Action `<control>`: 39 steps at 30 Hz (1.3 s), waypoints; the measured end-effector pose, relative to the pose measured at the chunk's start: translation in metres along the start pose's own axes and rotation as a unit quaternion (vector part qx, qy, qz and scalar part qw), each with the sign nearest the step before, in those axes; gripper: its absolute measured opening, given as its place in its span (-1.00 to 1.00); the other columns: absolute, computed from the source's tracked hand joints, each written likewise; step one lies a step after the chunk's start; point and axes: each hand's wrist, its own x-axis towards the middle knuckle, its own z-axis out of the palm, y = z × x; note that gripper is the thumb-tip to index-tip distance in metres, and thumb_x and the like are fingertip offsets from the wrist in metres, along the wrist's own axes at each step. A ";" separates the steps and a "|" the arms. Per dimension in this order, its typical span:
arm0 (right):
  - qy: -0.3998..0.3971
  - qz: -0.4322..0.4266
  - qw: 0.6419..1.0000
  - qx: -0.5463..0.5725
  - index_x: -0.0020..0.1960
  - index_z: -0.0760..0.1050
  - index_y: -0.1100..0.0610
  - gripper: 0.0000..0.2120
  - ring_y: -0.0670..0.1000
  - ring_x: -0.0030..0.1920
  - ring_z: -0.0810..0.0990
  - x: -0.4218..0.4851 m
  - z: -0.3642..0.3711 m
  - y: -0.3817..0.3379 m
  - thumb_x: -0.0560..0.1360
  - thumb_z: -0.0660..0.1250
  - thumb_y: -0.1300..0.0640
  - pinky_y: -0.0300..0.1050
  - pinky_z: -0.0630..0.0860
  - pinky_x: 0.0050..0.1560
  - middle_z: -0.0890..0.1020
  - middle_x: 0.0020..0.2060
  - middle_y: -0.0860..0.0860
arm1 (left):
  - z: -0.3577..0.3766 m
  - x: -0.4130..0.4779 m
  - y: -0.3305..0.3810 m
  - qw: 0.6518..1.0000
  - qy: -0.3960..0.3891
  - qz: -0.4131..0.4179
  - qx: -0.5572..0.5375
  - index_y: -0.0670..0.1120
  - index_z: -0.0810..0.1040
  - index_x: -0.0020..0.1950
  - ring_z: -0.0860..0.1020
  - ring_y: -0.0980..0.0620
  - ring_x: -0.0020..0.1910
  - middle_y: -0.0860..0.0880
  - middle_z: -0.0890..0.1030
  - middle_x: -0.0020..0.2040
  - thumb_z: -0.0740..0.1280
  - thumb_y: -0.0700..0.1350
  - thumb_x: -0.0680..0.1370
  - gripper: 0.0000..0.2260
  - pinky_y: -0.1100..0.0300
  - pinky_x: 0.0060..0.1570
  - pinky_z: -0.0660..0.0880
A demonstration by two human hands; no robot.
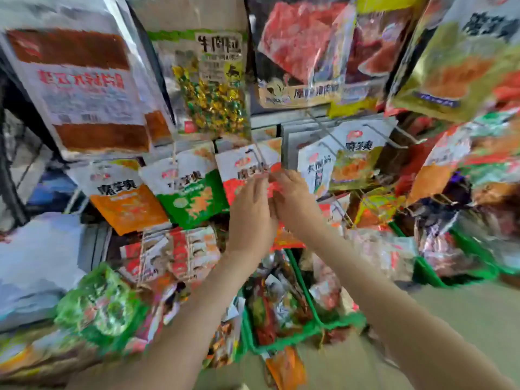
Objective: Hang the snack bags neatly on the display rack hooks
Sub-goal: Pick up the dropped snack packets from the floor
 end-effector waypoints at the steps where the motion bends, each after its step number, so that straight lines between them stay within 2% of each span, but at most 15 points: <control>1: -0.001 0.025 1.000 0.018 0.04 0.51 0.33 -0.65 0.12 -0.01 0.40 -0.018 -0.004 0.015 0.28 0.15 0.38 -0.09 0.33 -0.02 0.54 -0.07 0.25 | 0.018 -0.013 0.013 1.000 -0.003 -0.010 -0.029 -0.27 0.35 0.35 0.44 -0.23 0.24 -0.24 0.46 0.27 0.26 -0.34 0.47 -0.57 -0.02 0.21 0.39; 4: 0.007 0.060 0.998 0.017 0.04 0.51 0.35 -0.68 0.23 0.02 0.49 -0.067 -0.013 0.061 0.33 0.16 0.40 -0.08 0.33 0.09 0.54 -0.03 0.28 | 0.068 -0.046 0.044 0.996 -0.012 -0.031 -0.077 -0.29 0.34 0.36 0.46 -0.19 0.22 -0.26 0.48 0.25 0.21 -0.29 0.47 -0.56 0.04 0.20 0.36; 7: -0.021 0.112 0.993 0.014 0.06 0.50 0.29 -0.72 0.16 0.07 0.44 -0.109 -0.016 0.106 0.37 0.18 0.33 0.15 0.39 0.16 0.54 0.00 0.21 | 0.116 -0.073 0.059 0.993 -0.036 -0.034 -0.104 -0.27 0.40 0.29 0.45 -0.16 0.14 -0.23 0.52 0.16 0.15 -0.23 0.51 -0.64 0.12 0.13 0.32; 10: -0.044 0.175 0.983 0.017 0.04 0.52 0.28 -0.77 0.12 0.03 0.41 -0.165 -0.001 0.156 0.40 0.24 0.32 0.01 0.38 0.07 0.56 -0.04 0.20 | 0.174 -0.109 0.054 0.987 -0.126 -0.027 -0.099 -0.23 0.44 0.21 0.48 -0.18 0.09 -0.19 0.52 0.09 0.11 -0.17 0.53 -0.69 0.02 0.06 0.40; 14: -0.085 0.334 0.939 0.016 0.07 0.50 0.26 -0.78 0.21 0.01 0.47 -0.273 0.051 0.234 0.43 0.28 0.34 0.04 0.41 0.06 0.53 -0.04 0.17 | 0.270 -0.178 0.021 0.958 -0.276 -0.041 -0.060 -0.22 0.46 0.22 0.50 -0.16 0.15 -0.16 0.53 0.14 0.23 -0.24 0.52 -0.73 0.04 0.12 0.43; 17: -0.130 0.442 0.887 0.014 0.10 0.51 0.23 -0.74 0.18 0.07 0.45 -0.370 0.110 0.291 0.43 0.27 0.36 -0.08 0.34 0.13 0.53 0.01 0.15 | 0.356 -0.245 -0.022 0.922 -0.383 -0.043 -0.026 -0.21 0.47 0.24 0.51 -0.13 0.19 -0.15 0.54 0.18 0.32 -0.25 0.49 -0.67 0.09 0.17 0.42; 19: -0.154 0.512 0.845 0.014 0.11 0.51 0.27 -0.73 0.22 0.10 0.45 -0.438 0.161 0.329 0.42 0.28 0.38 -0.10 0.31 0.14 0.53 0.02 0.19 | 0.418 -0.293 -0.054 0.895 -0.445 -0.039 -0.011 -0.20 0.49 0.23 0.53 -0.14 0.16 -0.15 0.55 0.15 0.31 -0.22 0.49 -0.70 0.08 0.13 0.46; 21: -0.173 0.562 0.809 0.021 0.13 0.51 0.29 -0.72 0.26 0.12 0.45 -0.499 0.217 0.363 0.42 0.28 0.39 -0.05 0.33 0.15 0.53 0.04 0.21 | 0.477 -0.341 -0.087 0.855 -0.517 -0.040 0.020 -0.16 0.41 0.30 0.46 -0.10 0.24 -0.12 0.48 0.23 0.22 -0.17 0.55 -0.68 0.10 0.19 0.39; 25: -0.248 0.595 0.764 0.019 0.35 0.33 0.19 -0.61 0.16 0.29 0.34 -0.585 0.335 0.423 0.53 0.21 0.25 -0.10 0.25 0.26 0.43 0.26 0.14 | 0.574 -0.428 -0.152 0.819 -0.567 -0.045 0.076 -0.08 0.28 0.39 0.39 -0.05 0.29 -0.04 0.33 0.36 0.15 -0.11 0.58 -0.63 0.09 0.20 0.36; 31: -0.293 0.593 0.749 0.030 0.45 0.15 0.12 -0.43 0.20 0.28 0.34 -0.633 0.489 0.492 0.50 0.26 0.11 0.02 0.31 0.20 0.41 0.32 0.12 | 0.675 -0.517 -0.248 0.780 -0.615 -0.071 0.096 -0.17 0.14 0.47 0.24 -0.12 0.42 -0.12 0.13 0.48 0.26 -0.22 0.53 -0.46 0.03 0.37 0.24; 33: -0.284 0.599 0.748 0.015 0.42 0.17 0.14 -0.45 0.18 0.27 0.36 -0.637 0.522 0.503 0.50 0.24 0.04 0.03 0.30 0.19 0.41 0.29 0.12 | 0.697 -0.536 -0.270 0.766 -0.627 -0.074 0.122 -0.15 0.07 0.50 0.19 -0.12 0.44 -0.13 0.07 0.50 0.30 -0.17 0.52 -0.38 0.03 0.39 0.21; 35: -0.271 0.583 0.766 -0.001 0.33 0.22 0.18 -0.53 0.19 0.21 0.42 -0.639 0.542 0.507 0.49 0.23 0.04 0.02 0.32 0.10 0.43 0.19 0.13 | 0.713 -0.544 -0.281 0.749 -0.640 -0.040 0.165 -0.14 0.00 0.51 0.12 -0.12 0.47 -0.12 0.02 0.51 0.26 -0.09 0.53 -0.36 0.06 0.42 0.14; 36: -0.261 0.586 0.767 0.012 0.29 0.22 0.19 -0.58 0.21 0.16 0.45 -0.641 0.548 0.507 0.50 0.22 0.10 0.02 0.34 0.04 0.43 0.15 0.15 | 0.716 -0.543 -0.279 0.738 -0.647 0.011 0.190 -0.15 -0.03 0.52 0.06 -0.13 0.49 -0.12 0.01 0.51 0.21 -0.07 0.55 -0.37 0.05 0.43 0.07; 38: -0.223 0.626 0.743 0.081 0.30 0.17 0.23 -0.61 0.28 0.05 0.49 -0.645 0.546 0.506 0.50 0.16 0.23 0.01 0.37 -0.06 0.43 0.08 0.21 | 0.720 -0.544 -0.273 0.725 -0.655 0.093 0.190 -0.16 -0.04 0.52 0.00 -0.13 0.49 -0.11 0.03 0.51 0.15 -0.08 0.58 -0.42 0.03 0.43 -0.02; 39: -0.203 0.652 0.723 0.105 0.34 0.13 0.23 -0.57 0.30 0.02 0.50 -0.647 0.539 0.506 0.51 0.15 0.23 0.00 0.37 -0.09 0.42 0.07 0.23 | 0.720 -0.542 -0.269 0.727 -0.660 0.079 0.171 -0.12 0.00 0.51 0.02 -0.11 0.49 -0.08 0.03 0.51 0.18 -0.12 0.57 -0.43 0.04 0.42 0.00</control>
